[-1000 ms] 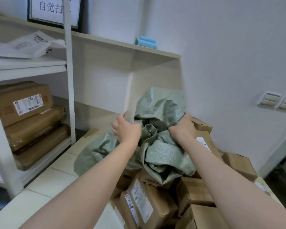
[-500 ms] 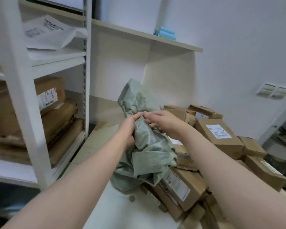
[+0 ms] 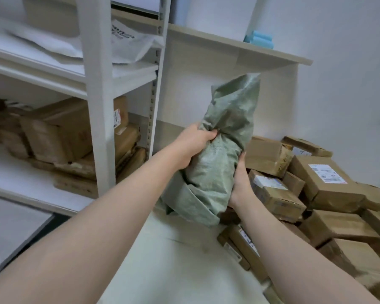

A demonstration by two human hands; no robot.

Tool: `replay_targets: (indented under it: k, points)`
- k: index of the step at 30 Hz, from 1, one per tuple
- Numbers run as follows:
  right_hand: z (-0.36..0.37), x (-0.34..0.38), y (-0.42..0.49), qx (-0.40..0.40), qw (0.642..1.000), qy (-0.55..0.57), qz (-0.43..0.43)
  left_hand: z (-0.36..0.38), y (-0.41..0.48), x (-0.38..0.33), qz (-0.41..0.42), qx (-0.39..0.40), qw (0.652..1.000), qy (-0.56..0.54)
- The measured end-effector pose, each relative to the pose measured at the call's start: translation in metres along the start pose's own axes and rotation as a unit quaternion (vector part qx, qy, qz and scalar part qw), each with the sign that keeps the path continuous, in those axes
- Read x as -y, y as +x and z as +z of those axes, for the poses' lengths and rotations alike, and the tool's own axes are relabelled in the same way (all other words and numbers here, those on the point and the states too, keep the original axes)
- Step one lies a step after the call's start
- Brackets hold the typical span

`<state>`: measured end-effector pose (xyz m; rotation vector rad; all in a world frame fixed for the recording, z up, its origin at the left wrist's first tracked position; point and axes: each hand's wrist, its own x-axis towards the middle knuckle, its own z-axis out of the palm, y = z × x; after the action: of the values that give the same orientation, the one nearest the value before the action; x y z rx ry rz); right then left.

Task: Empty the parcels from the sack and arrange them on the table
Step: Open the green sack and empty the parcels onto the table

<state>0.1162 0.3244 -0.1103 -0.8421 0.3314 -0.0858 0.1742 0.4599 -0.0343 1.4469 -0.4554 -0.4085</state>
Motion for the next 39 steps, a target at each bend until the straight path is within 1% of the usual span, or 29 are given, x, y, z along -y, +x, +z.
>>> replay_targets:
  k: [2, 4, 5, 7, 8, 10, 11, 13, 14, 16, 18, 19, 20, 21, 22, 23, 24, 25, 26, 27, 28, 29, 30, 31, 32, 33, 35, 37, 39]
  points:
    - [-0.009, -0.011, -0.002, 0.004, 0.999, -0.006, 0.037, 0.010, -0.002, -0.004, 0.017, 0.011, 0.992, 0.125]
    - [-0.026, -0.021, -0.007, -0.050, 0.986, -0.110, 0.116, 0.017, -0.005, 0.013, 0.007, 0.035, 0.974, 0.224]
    - [-0.037, -0.025, -0.013, -0.105, 0.960, -0.218, 0.144, 0.019, -0.009, 0.029, -0.008, 0.061, 0.962, 0.268]
    - [-0.067, -0.033, -0.024, -0.197, 0.862, -0.438, 0.163, 0.019, -0.018, 0.075, -0.062, 0.128, 0.936, 0.321]
    - [-0.082, -0.037, -0.032, -0.211, 0.826, -0.501, 0.150, 0.019, -0.025, 0.101, -0.090, 0.158, 0.926, 0.331]
    - [-0.107, -0.046, -0.049, -0.177, 0.784, -0.588, 0.088, 0.021, -0.039, 0.153, -0.135, 0.193, 0.905, 0.355]
    - [-0.120, -0.053, -0.055, -0.145, 0.753, -0.640, 0.049, 0.025, -0.047, 0.176, -0.152, 0.207, 0.890, 0.377]
    - [-0.143, -0.066, -0.063, -0.074, 0.689, -0.720, -0.041, 0.035, -0.063, 0.210, -0.186, 0.246, 0.852, 0.424]
    - [-0.150, -0.074, -0.066, -0.037, 0.672, -0.736, -0.077, 0.040, -0.070, 0.219, -0.204, 0.269, 0.831, 0.442]
    - [-0.162, -0.087, -0.066, 0.028, 0.663, -0.743, -0.086, 0.046, -0.080, 0.232, -0.218, 0.314, 0.797, 0.468]
    - [-0.167, -0.103, -0.064, 0.115, 0.633, -0.765, -0.028, 0.047, -0.086, 0.240, -0.218, 0.330, 0.790, 0.468]
    - [-0.169, -0.113, -0.064, 0.134, 0.619, -0.773, -0.008, 0.046, -0.087, 0.245, -0.215, 0.329, 0.792, 0.467]
    - [-0.171, -0.124, -0.064, 0.120, 0.610, -0.783, -0.004, 0.043, -0.087, 0.248, -0.218, 0.324, 0.795, 0.465]
    - [-0.171, -0.132, -0.065, 0.073, 0.585, -0.806, -0.042, 0.039, -0.087, 0.251, -0.225, 0.317, 0.792, 0.471]
    - [-0.168, -0.137, -0.065, 0.011, 0.549, -0.828, -0.116, 0.034, -0.086, 0.254, -0.229, 0.308, 0.790, 0.478]
    - [-0.163, -0.140, -0.065, -0.027, 0.506, -0.837, -0.208, 0.029, -0.084, 0.259, -0.230, 0.299, 0.792, 0.480]
    - [-0.158, -0.142, -0.065, -0.034, 0.467, -0.827, -0.311, 0.024, -0.081, 0.262, -0.222, 0.289, 0.801, 0.475]
    - [-0.153, -0.144, -0.064, 0.011, 0.443, -0.809, -0.385, 0.020, -0.077, 0.266, -0.209, 0.272, 0.808, 0.479]
    - [-0.150, -0.146, -0.064, 0.085, 0.422, -0.800, -0.417, 0.017, -0.074, 0.267, -0.191, 0.243, 0.812, 0.495]
    - [-0.150, -0.150, -0.062, 0.151, 0.411, -0.809, -0.392, 0.016, -0.072, 0.266, -0.170, 0.194, 0.812, 0.523]
    - [-0.153, -0.154, -0.061, 0.195, 0.399, -0.836, -0.323, 0.015, -0.069, 0.264, -0.140, 0.132, 0.805, 0.561]
    - [-0.157, -0.160, -0.061, 0.212, 0.381, -0.872, -0.225, 0.015, -0.069, 0.261, -0.107, 0.064, 0.789, 0.602]
    - [-0.164, -0.167, -0.059, 0.207, 0.349, -0.904, -0.135, 0.017, -0.069, 0.257, -0.072, 0.006, 0.770, 0.633]
    - [-0.167, -0.173, -0.057, 0.193, 0.327, -0.922, -0.073, 0.017, -0.071, 0.255, -0.040, -0.036, 0.754, 0.655]
    - [-0.168, -0.175, -0.053, 0.180, 0.324, -0.928, -0.036, 0.018, -0.075, 0.252, -0.011, -0.061, 0.745, 0.665]
    - [-0.168, -0.176, -0.045, 0.170, 0.326, -0.930, -0.016, 0.020, -0.082, 0.252, 0.009, -0.057, 0.738, 0.673]
    - [-0.167, -0.177, -0.024, 0.159, 0.342, -0.926, 0.023, 0.025, -0.100, 0.257, 0.011, 0.001, 0.720, 0.694]
    - [-0.163, -0.177, -0.006, 0.147, 0.392, -0.907, 0.055, 0.028, -0.117, 0.269, -0.044, 0.089, 0.682, 0.724]
    - [-0.160, -0.175, 0.005, 0.134, 0.434, -0.890, 0.045, 0.025, -0.127, 0.287, -0.100, 0.143, 0.620, 0.765]
